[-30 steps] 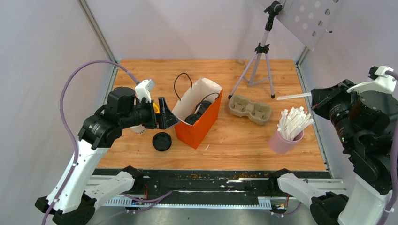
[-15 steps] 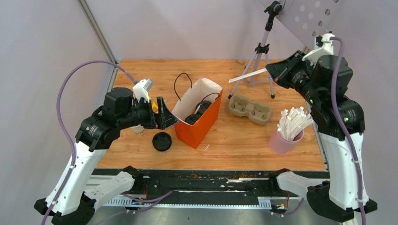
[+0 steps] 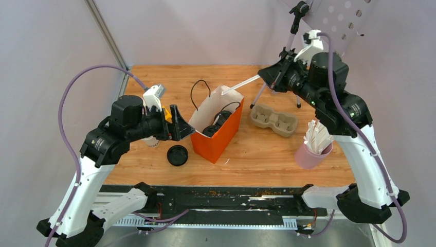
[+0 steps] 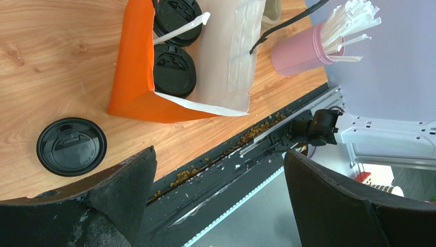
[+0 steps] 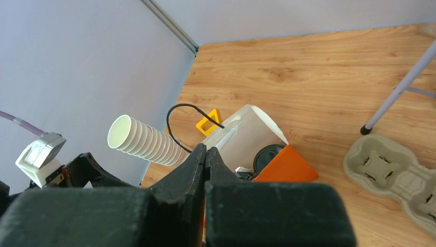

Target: Pack the takeout coffee

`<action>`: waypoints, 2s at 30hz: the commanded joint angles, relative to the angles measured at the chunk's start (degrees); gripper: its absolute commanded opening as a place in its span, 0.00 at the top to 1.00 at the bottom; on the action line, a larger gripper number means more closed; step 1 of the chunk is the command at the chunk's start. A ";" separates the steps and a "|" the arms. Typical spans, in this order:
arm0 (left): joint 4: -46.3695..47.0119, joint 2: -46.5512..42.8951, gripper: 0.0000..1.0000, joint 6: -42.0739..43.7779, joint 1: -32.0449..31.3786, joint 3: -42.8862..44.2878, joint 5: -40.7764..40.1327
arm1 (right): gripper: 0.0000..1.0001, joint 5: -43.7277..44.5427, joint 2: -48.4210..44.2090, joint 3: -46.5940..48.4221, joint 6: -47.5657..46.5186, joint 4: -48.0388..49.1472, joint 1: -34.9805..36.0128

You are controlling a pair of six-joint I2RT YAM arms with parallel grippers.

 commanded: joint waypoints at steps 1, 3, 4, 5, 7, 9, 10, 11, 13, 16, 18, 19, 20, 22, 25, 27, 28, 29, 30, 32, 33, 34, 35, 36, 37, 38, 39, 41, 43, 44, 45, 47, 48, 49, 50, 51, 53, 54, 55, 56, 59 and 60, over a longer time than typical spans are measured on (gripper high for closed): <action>0.84 -0.60 0.00 0.67 -0.26 1.48 -0.21 | 1.00 5.40 1.85 0.74 -3.16 3.13 3.67; 0.80 -0.55 0.00 0.76 -0.26 1.57 -0.30 | 1.00 6.44 2.86 0.14 -3.95 3.40 5.11; 0.77 -0.65 0.00 0.81 -0.26 1.59 -0.34 | 1.00 7.05 3.46 -0.08 -4.52 3.62 5.83; 0.76 -0.66 0.00 0.75 -0.26 1.59 -0.38 | 1.00 7.73 4.16 -0.05 -5.23 3.66 6.53; 0.76 -0.70 0.00 0.89 -0.26 1.60 -0.43 | 1.00 9.01 5.77 0.77 -6.31 2.96 7.80; 0.67 -0.78 0.00 0.90 -0.26 1.49 -0.62 | 0.98 10.73 7.79 2.27 -8.23 1.83 9.26; 0.67 -0.79 0.00 0.87 -0.26 1.53 -0.64 | 0.97 11.68 8.92 3.12 -9.71 0.91 10.57; 0.67 -0.79 0.00 0.95 -0.26 1.56 -0.65 | 0.95 12.44 10.04 4.13 -10.64 -0.23 11.52; 0.64 -0.79 0.00 1.04 -0.26 1.66 -0.73 | 0.89 12.60 12.58 6.39 -11.86 -2.66 13.04; 0.58 -0.71 0.00 1.09 -0.26 1.74 -0.90 | 0.76 12.47 15.75 10.60 -12.79 -6.91 14.77; 0.59 -0.71 0.00 1.08 -0.26 1.87 -0.99 | 0.72 12.16 16.37 11.81 -12.99 -8.26 15.40; 0.61 -0.75 0.00 1.01 -0.26 1.82 -1.04 | 0.70 11.95 16.27 11.95 -12.92 -8.48 15.44; 0.59 -0.71 0.00 1.01 -0.26 1.88 -1.10 | 0.69 11.72 15.91 11.92 -12.81 -8.56 15.41; 0.59 -0.61 0.00 1.03 -0.21 2.04 -1.17 | 0.67 11.30 14.88 11.69 -12.53 -8.48 15.46; 0.59 -0.32 0.00 0.99 -0.26 2.65 -1.26 | 0.60 10.68 12.91 11.07 -11.77 -8.33 15.47; 0.50 0.07 0.00 0.97 -0.26 3.46 -1.26 | 0.51 10.55 11.59 11.02 -11.07 -8.94 15.43; 0.38 0.27 0.00 1.00 -0.26 4.07 -1.33 | 0.47 10.59 10.92 11.13 -10.63 -9.50 15.47; 0.28 0.57 0.00 0.95 -0.26 5.03 -1.41 | 0.42 10.67 10.33 11.17 -10.30 -10.32 15.43; 0.20 0.88 0.00 1.01 -0.27 5.78 -1.51 | 0.38 10.71 9.65 11.21 -9.91 -11.22 15.46; 0.15 1.64 0.00 1.41 -0.26 7.72 -1.50 | 0.30 10.87 8.13 11.03 -8.93 -13.35 15.47; 0.22 2.00 0.00 1.67 -0.23 8.79 -1.51 | 0.24 10.96 7.28 10.79 -8.51 -14.43 15.47; 0.42 2.30 0.00 1.89 -0.25 9.84 -1.65 | 0.06 11.14 6.38 10.47 -8.28 -15.68 15.47; 0.72 2.56 0.00 2.09 -0.26 10.68 -1.70 | 0.01 11.22 5.36 10.01 -8.24 -16.76 15.47; 1.10 2.68 0.00 2.40 -0.26 11.59 -1.70 | 0.00 11.27 4.13 9.42 -8.26 -17.71 15.47; 1.64 2.78 0.00 2.60 -0.26 12.32 -1.77 | 0.00 11.23 2.33 8.06 -8.43 -18.37 15.47; 2.17 2.73 0.00 2.77 -0.26 12.93 -2.06 | 0.00 10.98 0.70 6.96 -8.96 -18.59 15.46; 2.83 2.60 0.00 3.07 -0.24 13.38 -2.32 | 0.00 10.64 -0.84 6.04 -9.51 -18.62 15.47; 4.03 2.18 0.00 4.82 -0.21 14.23 -2.57 | 0.00 10.31 -3.30 5.04 -10.94 -19.30 15.47; 4.36 2.00 0.00 7.17 -0.26 15.34 -3.67 | 0.00 11.71 -5.35 4.00 -11.05 -20.40 15.46; 4.51 1.73 0.00 7.77 -0.26 15.46 -4.32 | 0.00 12.63 -6.36 3.34 -10.39 -20.97 15.47; 4.85 1.32 0.00 8.07 -0.26 15.15 -4.82 | 0.00 13.45 -7.32 2.34 -9.70 -21.43 15.47; 6.14 0.26 0.00 7.73 -0.26 13.38 -5.01 | 0.00 14.32 -9.87 -1.10 -8.14 -21.69 15.40; 7.00 -0.71 0.00 7.17 -0.19 12.24 -4.75 | 0.00 14.63 -11.03 -3.20 -7.24 -21.65 15.46; 7.87 -1.50 0.00 6.67 -0.25 10.72 -4.07 | 0.00 15.08 -12.31 -5.18 -5.73 -21.58 15.42; 8.92 -2.44 0.00 5.95 -0.21 9.06 -3.56 | 0.00 15.42 -13.54 -7.43 -4.76 -21.31 15.46; 9.88 -3.34 0.00 5.34 -0.25 7.43 -3.13 | 0.00 15.17 -14.90 -9.52 -4.10 -20.77 15.43; 11.48 -5.18 0.00 4.68 -0.24 4.39 -2.93 | 0.00 14.49 -17.32 -12.98 -3.28 -20.14 15.47; 11.71 -6.02 0.00 4.43 -0.25 2.63 -2.98 | 0.00 14.49 -18.47 -14.31 -3.20 -19.93 15.47; 11.74 -6.92 0.00 4.33 -0.26 1.54 -3.38 | 0.00 14.56 -19.65 -15.68 -3.25 -19.53 15.47; 11.75 -7.83 0.00 4.34 -0.26 0.45 -3.82 | 0.00 14.53 -21.06 -16.96 -3.17 -18.91 15.42; 11.87 -10.47 0.00 3.66 -0.25 -2.99 -5.65 | 0.00 14.04 -25.75 -20.68 -3.51 -15.97 15.46; 11.92 -11.29 0.00 3.30 -0.26 -3.71 -6.06 | 0.00 14.14 -26.80 -21.15 -3.50 -15.48 15.47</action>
